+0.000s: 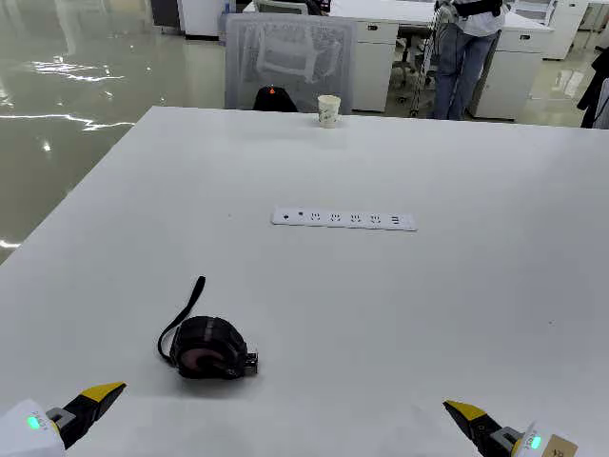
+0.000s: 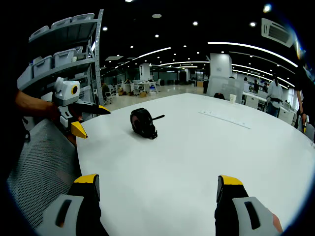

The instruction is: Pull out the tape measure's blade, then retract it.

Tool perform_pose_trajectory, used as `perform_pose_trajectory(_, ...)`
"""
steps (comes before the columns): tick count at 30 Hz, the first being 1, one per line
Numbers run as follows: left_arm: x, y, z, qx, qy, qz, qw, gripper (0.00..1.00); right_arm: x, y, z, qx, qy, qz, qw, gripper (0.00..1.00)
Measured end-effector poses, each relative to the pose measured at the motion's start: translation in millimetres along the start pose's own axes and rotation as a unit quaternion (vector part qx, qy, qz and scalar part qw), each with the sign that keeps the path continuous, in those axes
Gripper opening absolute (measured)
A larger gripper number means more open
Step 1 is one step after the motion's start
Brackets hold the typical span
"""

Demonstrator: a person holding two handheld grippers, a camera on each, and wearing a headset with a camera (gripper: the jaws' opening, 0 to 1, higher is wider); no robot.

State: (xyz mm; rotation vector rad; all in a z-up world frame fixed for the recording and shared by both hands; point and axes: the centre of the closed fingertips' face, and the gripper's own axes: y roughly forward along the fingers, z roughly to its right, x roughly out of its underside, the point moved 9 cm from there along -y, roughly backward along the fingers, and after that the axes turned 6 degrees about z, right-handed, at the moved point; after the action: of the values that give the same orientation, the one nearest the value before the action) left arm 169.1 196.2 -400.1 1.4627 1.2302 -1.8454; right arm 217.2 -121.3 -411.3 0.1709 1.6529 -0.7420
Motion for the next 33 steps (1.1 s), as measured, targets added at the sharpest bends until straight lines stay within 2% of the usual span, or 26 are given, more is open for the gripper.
perform_pose_trajectory(33,-0.7,-0.1,0.2,0.005,0.008,-0.004,0.9999,0.99,-0.6,-0.4,-0.2,-0.01,-0.004,-0.003,0.9999,0.99)
